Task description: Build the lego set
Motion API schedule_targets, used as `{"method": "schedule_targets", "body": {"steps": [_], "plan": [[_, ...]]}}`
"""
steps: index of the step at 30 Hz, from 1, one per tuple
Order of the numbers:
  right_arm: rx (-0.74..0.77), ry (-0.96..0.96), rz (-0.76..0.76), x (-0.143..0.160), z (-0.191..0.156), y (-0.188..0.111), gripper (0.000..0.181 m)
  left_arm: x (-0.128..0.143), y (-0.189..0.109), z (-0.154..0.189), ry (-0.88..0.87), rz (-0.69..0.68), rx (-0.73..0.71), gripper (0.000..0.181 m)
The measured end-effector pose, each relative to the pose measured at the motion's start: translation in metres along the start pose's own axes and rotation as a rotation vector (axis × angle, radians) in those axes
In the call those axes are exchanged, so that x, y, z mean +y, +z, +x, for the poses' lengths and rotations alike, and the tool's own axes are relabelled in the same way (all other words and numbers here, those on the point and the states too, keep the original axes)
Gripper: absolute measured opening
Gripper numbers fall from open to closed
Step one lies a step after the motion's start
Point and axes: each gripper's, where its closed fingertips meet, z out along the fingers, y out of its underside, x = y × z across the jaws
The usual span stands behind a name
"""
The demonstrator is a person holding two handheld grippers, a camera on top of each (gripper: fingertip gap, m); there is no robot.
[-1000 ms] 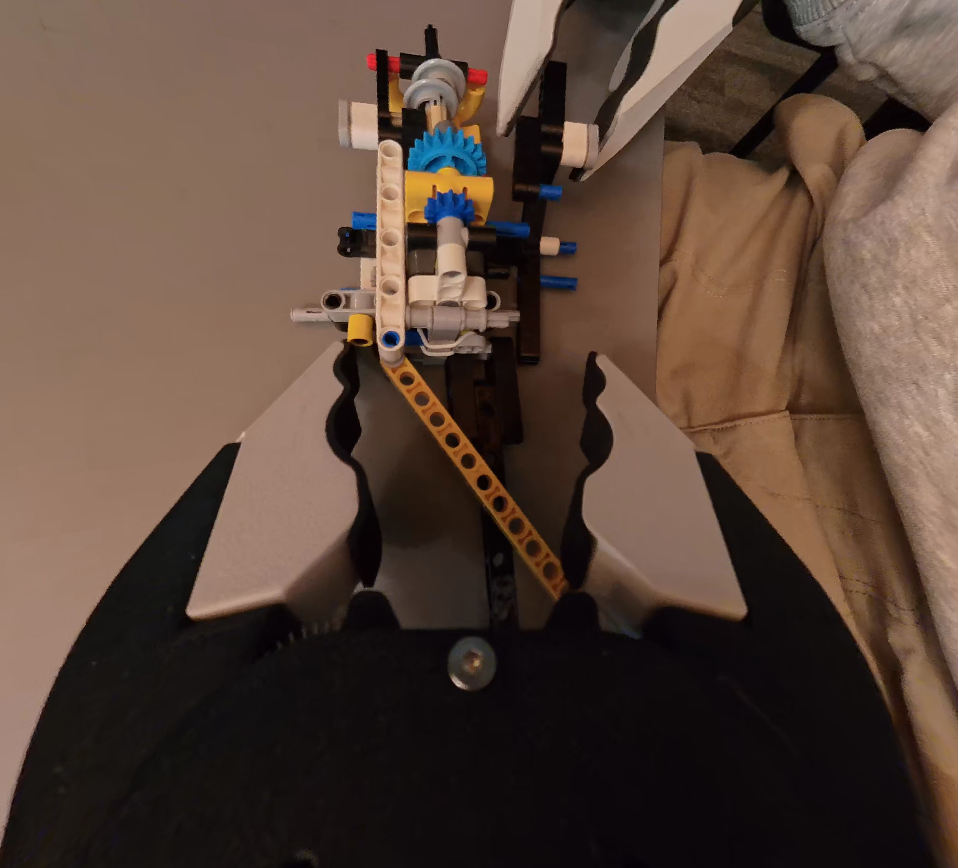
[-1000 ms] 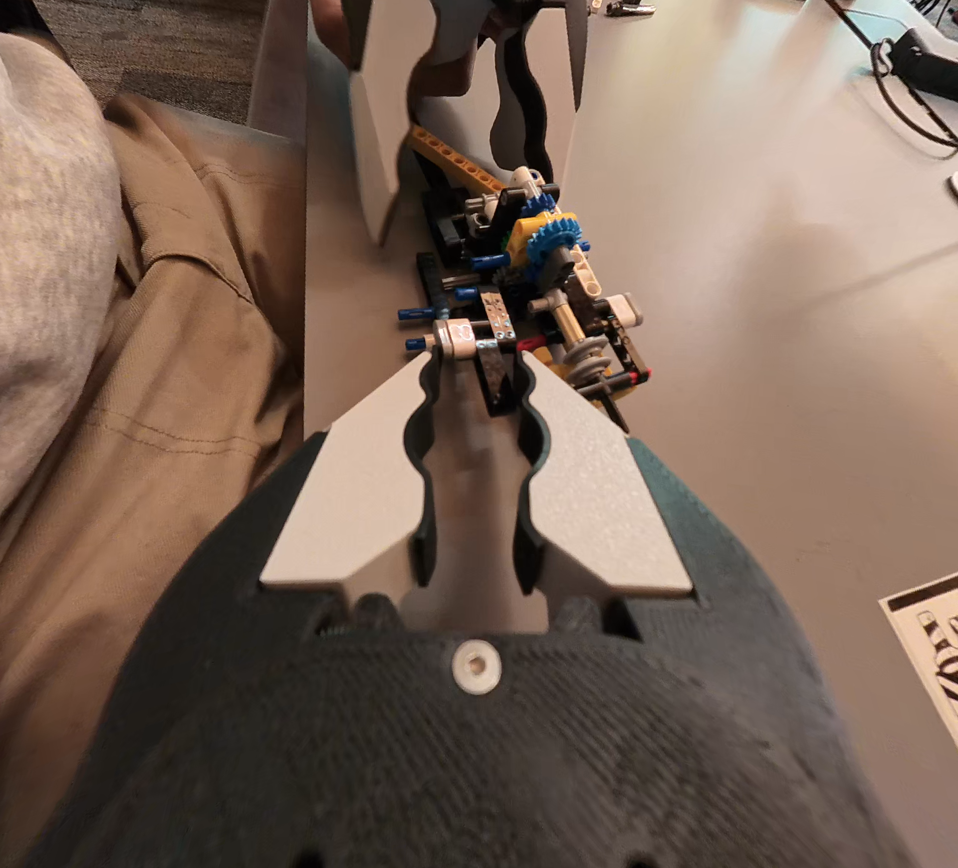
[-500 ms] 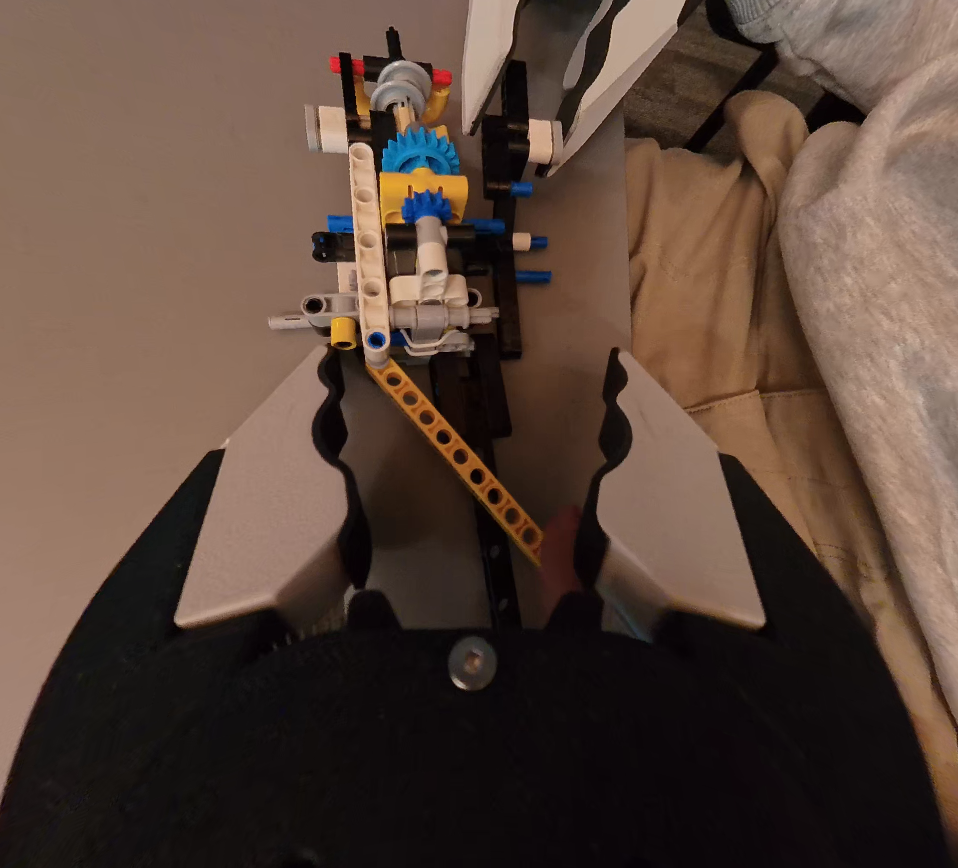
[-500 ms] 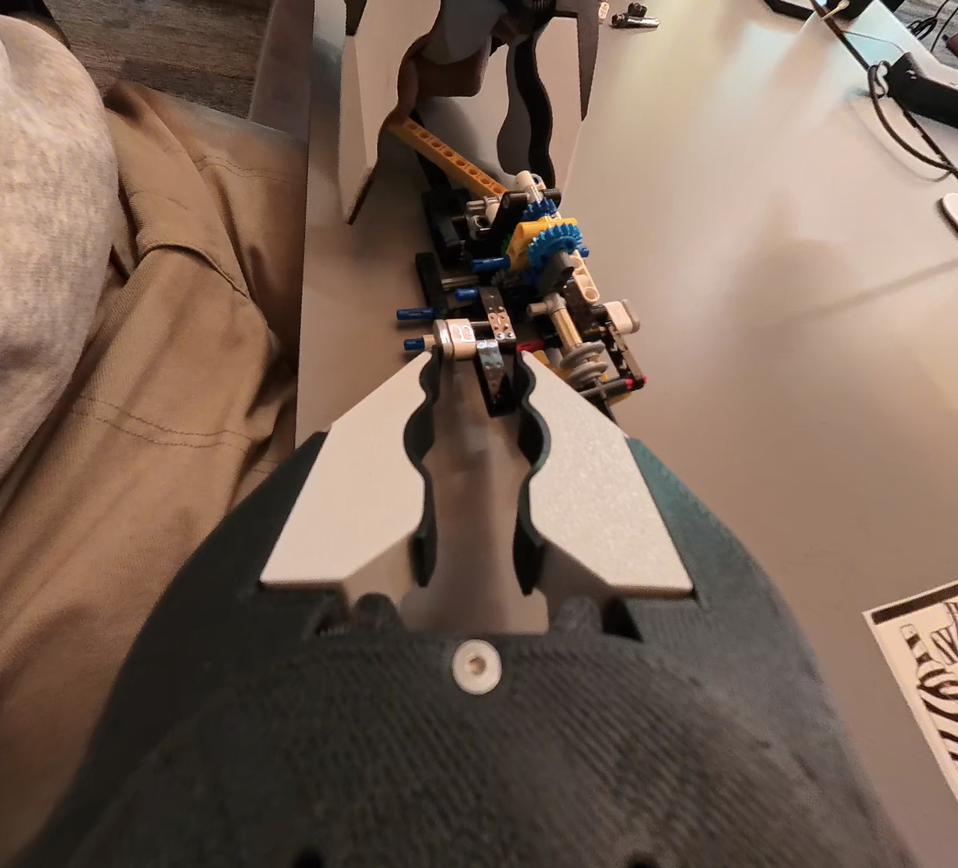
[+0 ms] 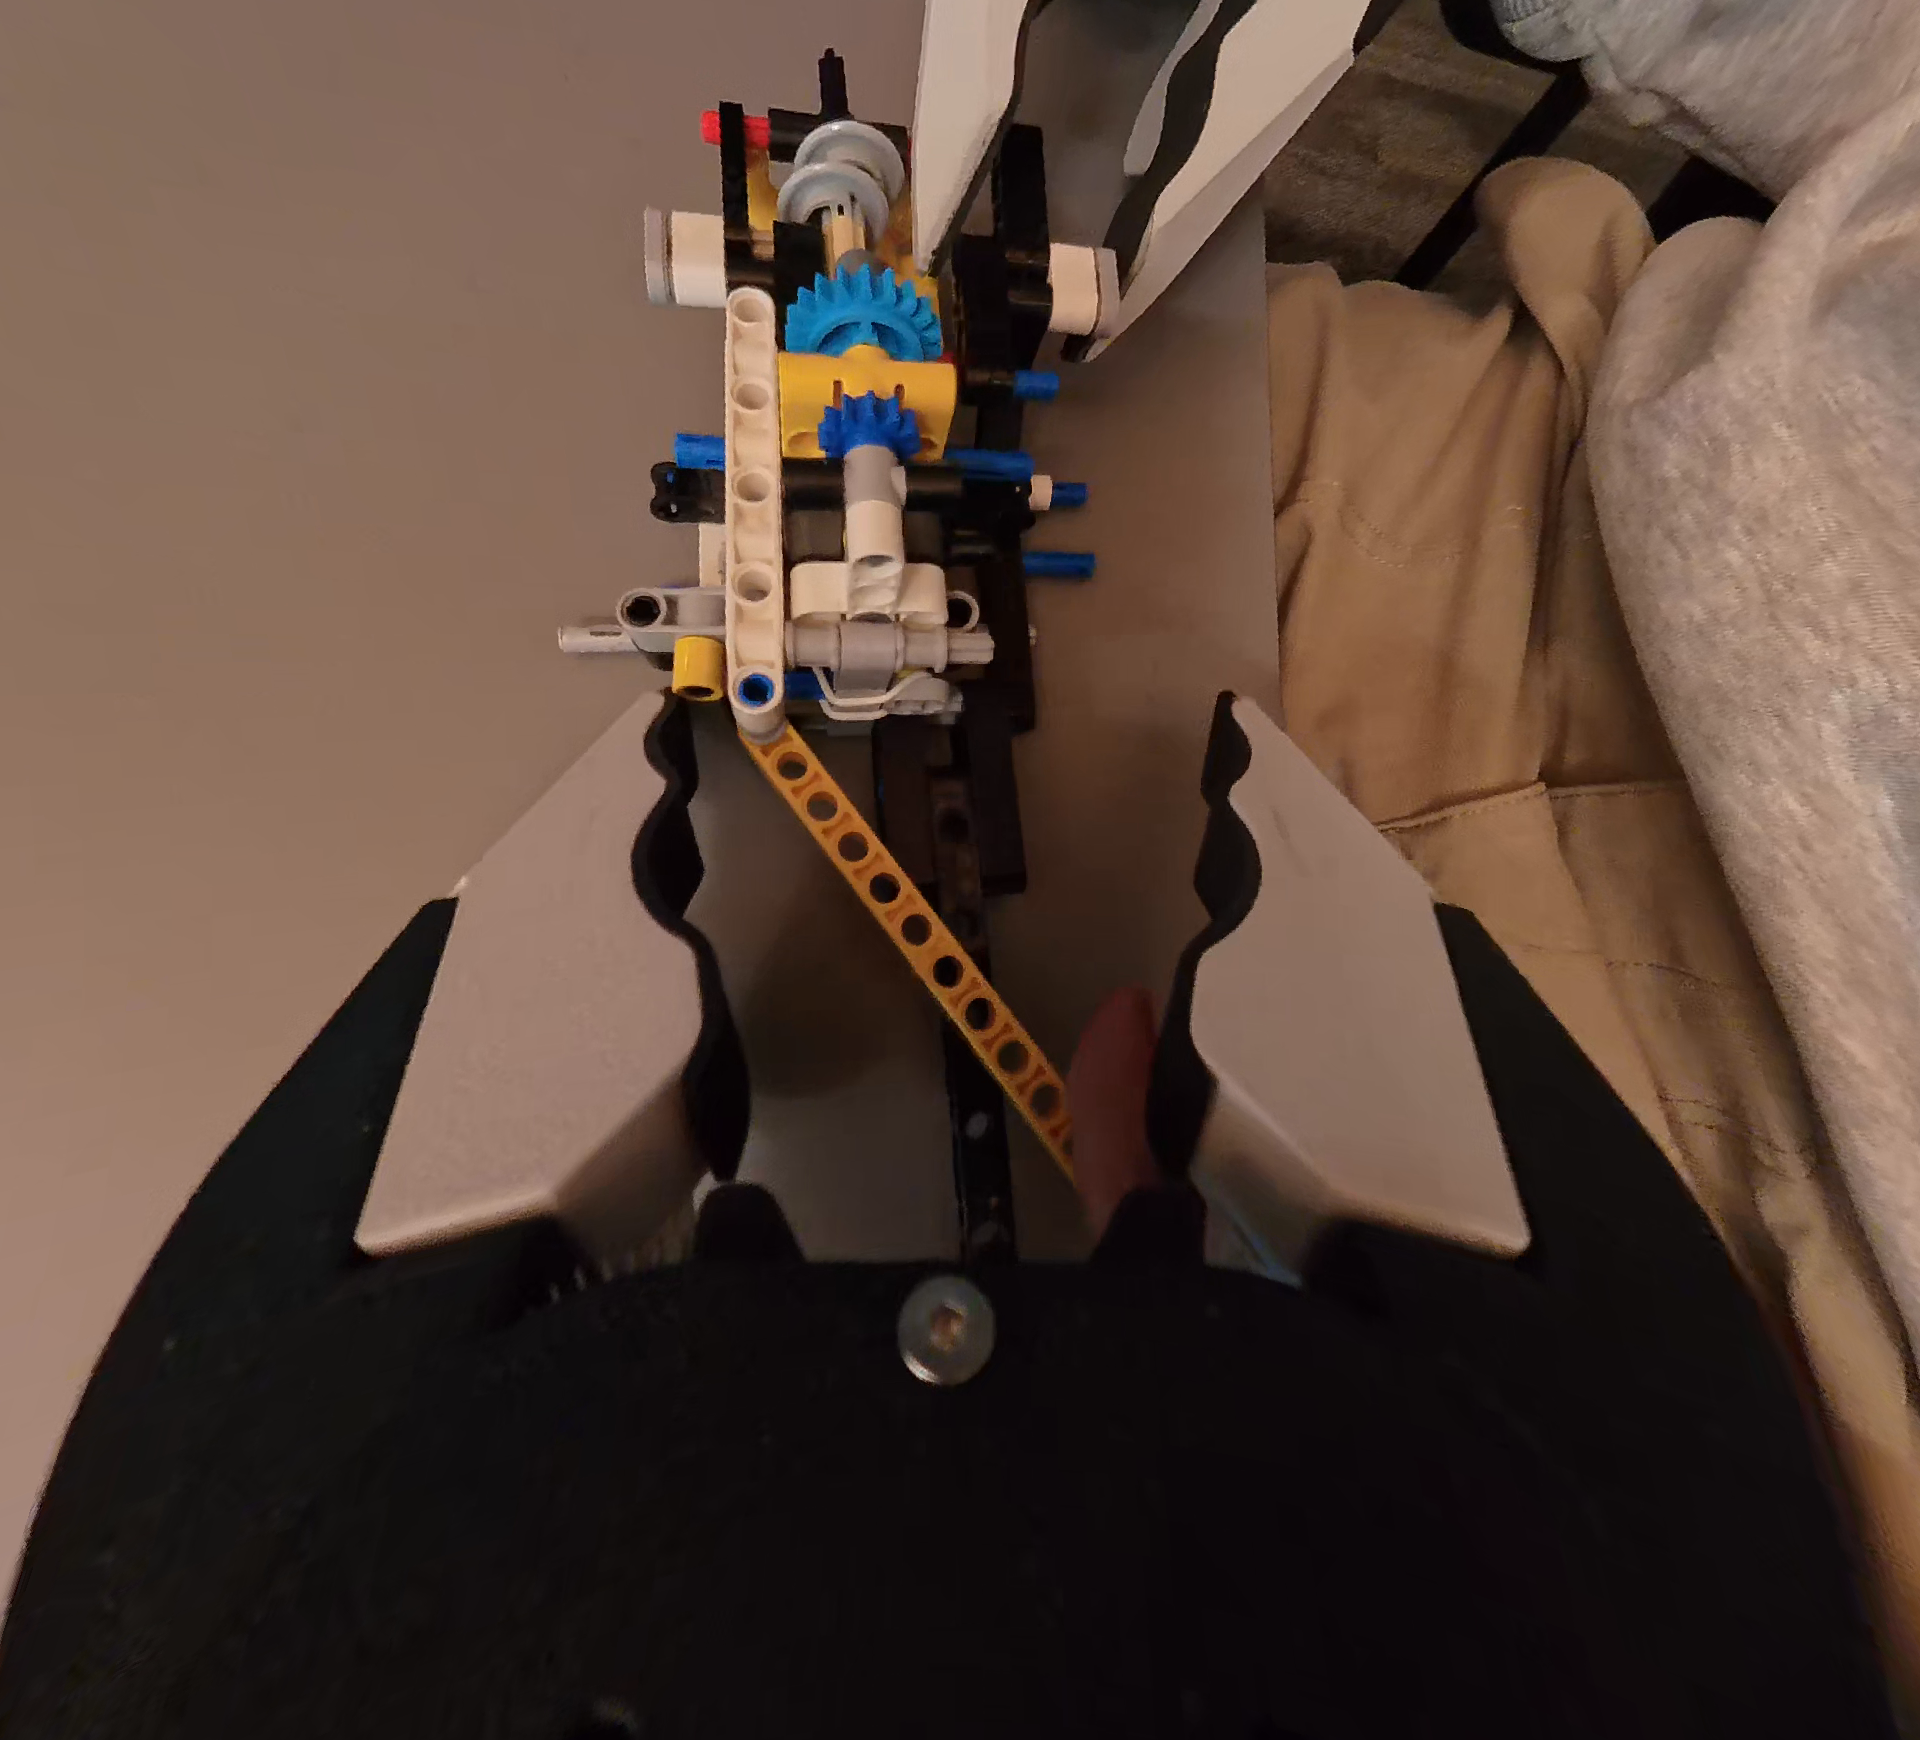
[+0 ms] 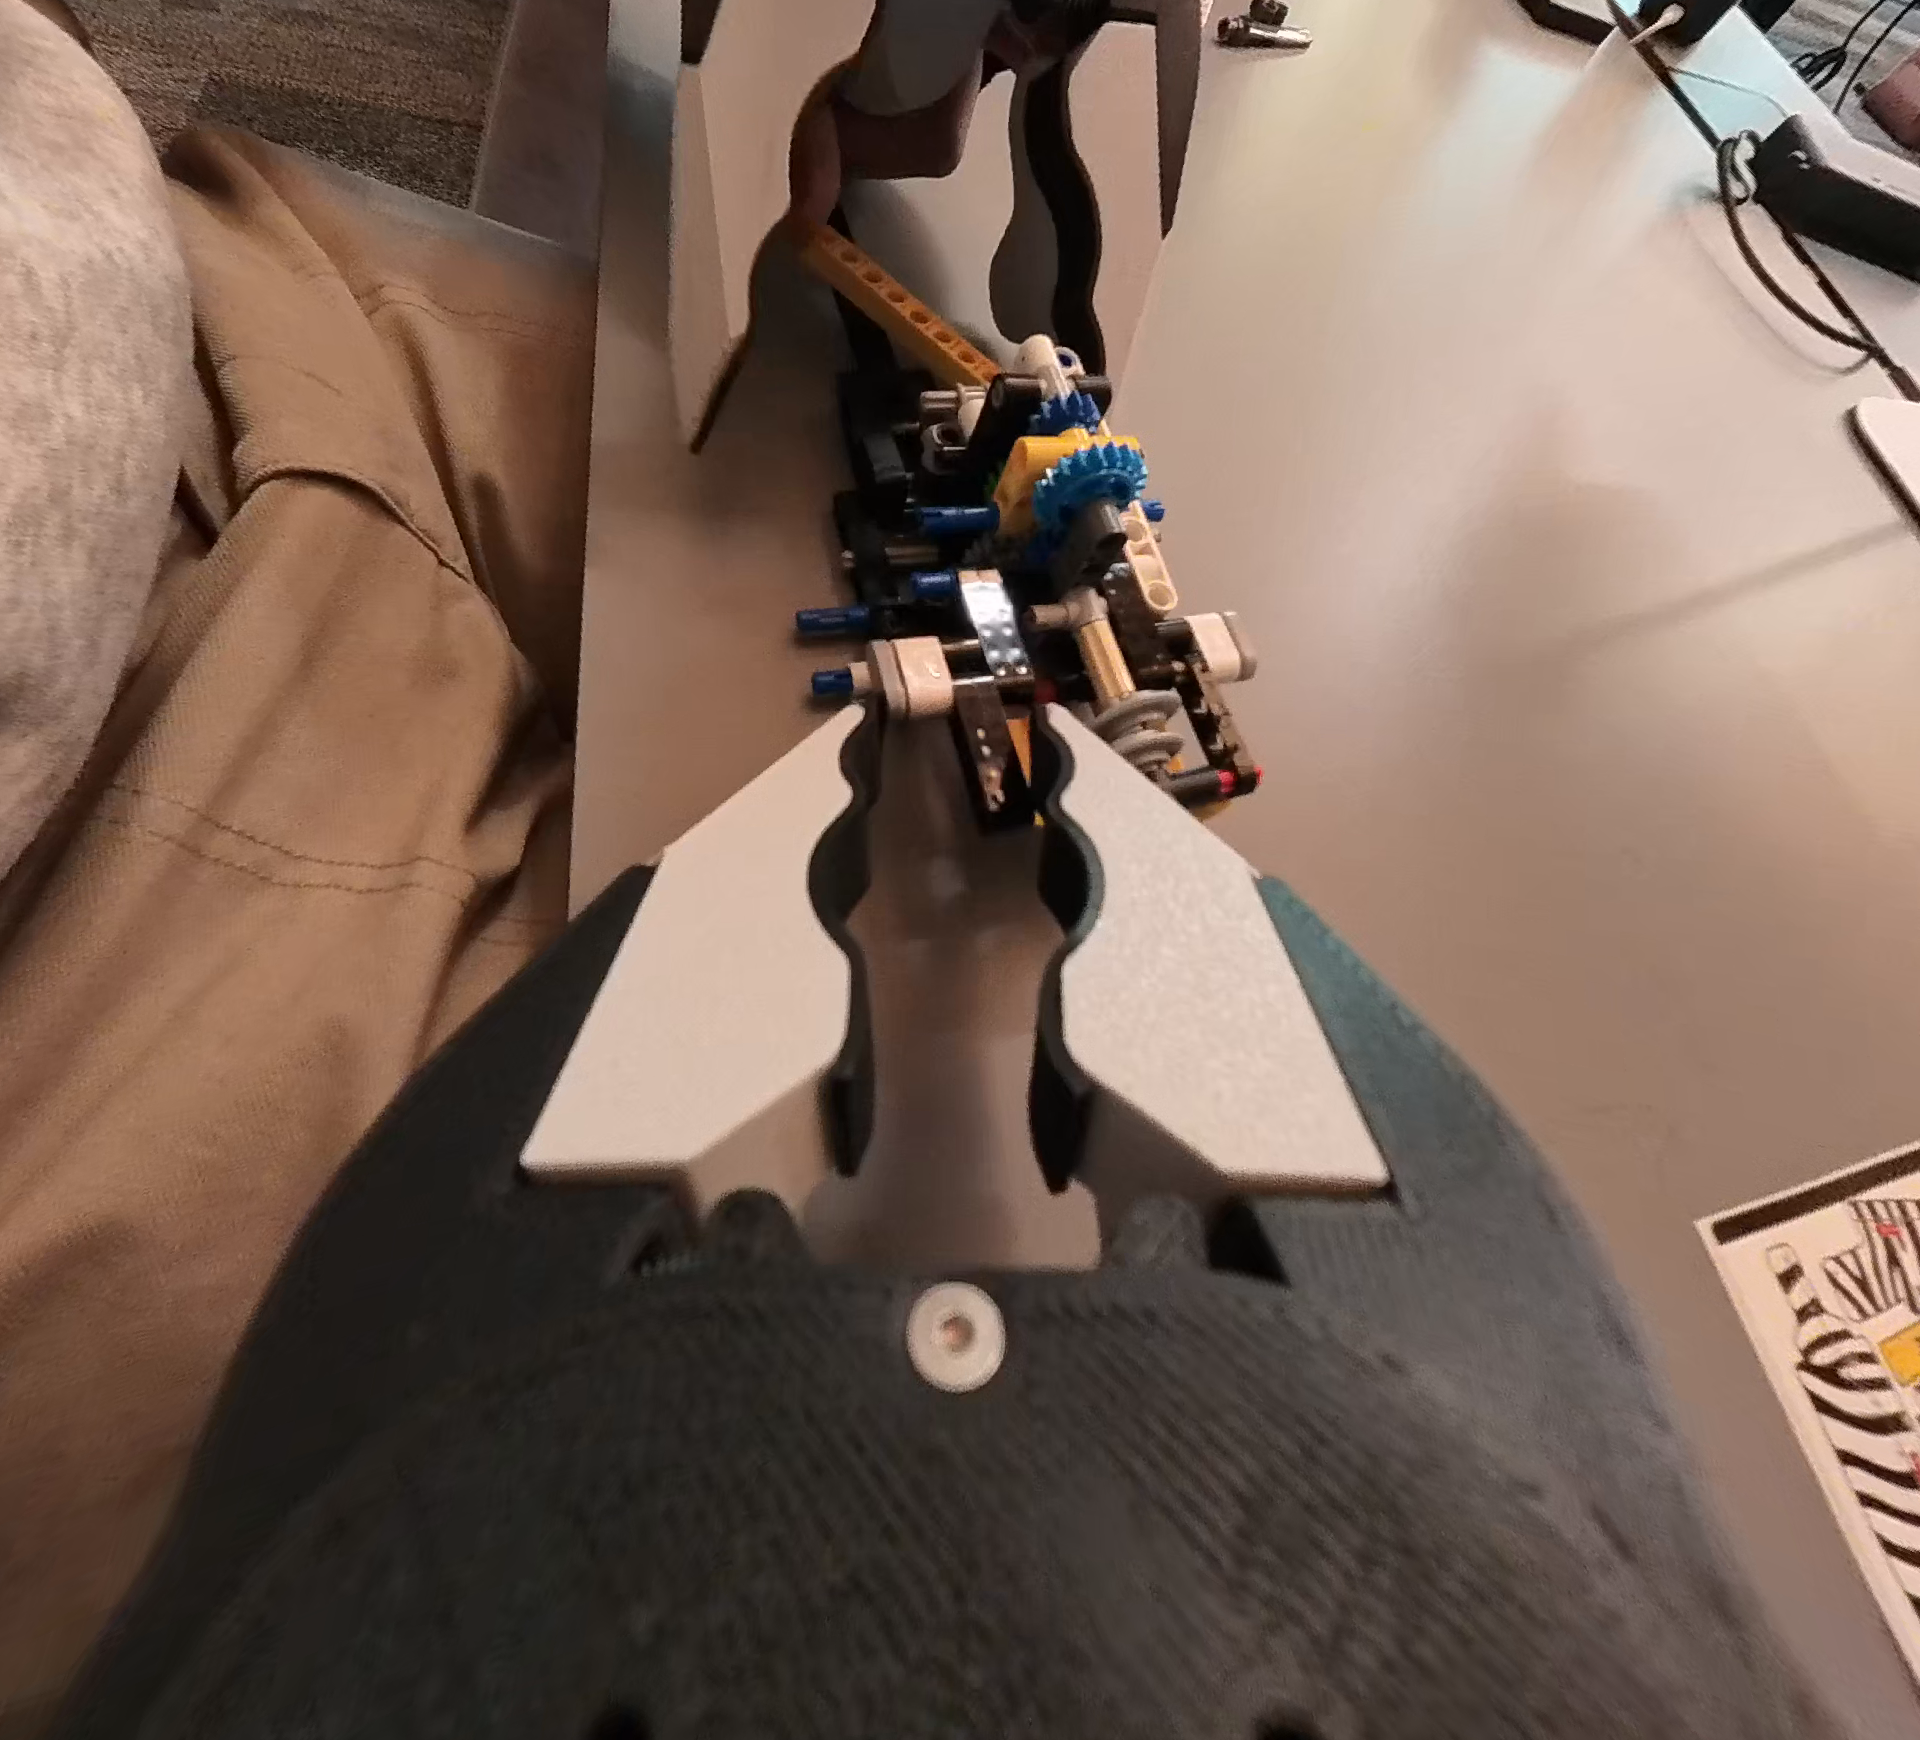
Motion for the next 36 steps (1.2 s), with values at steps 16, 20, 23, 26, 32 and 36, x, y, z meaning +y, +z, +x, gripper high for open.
{"method": "schedule_targets", "body": {"steps": [16,20,23,26,32,36], "plan": [[0.105,0.019,0.024,0.004,0.01,-0.022,0.035,-0.022,-0.012,-0.001,-0.045,0.06,-0.057,0.134],[0.112,0.033,0.017,0.006,0.013,-0.021,0.047,-0.029,-0.006,-0.003,-0.03,0.043,-0.091,0.136],[0.103,0.028,0.0,0.007,0.013,-0.017,0.056,-0.034,-0.001,-0.001,-0.037,0.045,-0.054,0.136],[0.096,0.054,0.018,0.006,0.015,-0.017,0.057,-0.033,0.006,-0.003,-0.042,0.0,-0.015,0.135],[0.126,0.067,0.056,0.001,0.019,-0.025,0.053,-0.025,0.014,-0.006,-0.067,-0.017,0.017,0.132],[0.105,0.064,0.067,-0.001,0.012,-0.022,0.048,-0.023,0.011,-0.003,-0.085,0.014,0.023,0.13]]}}
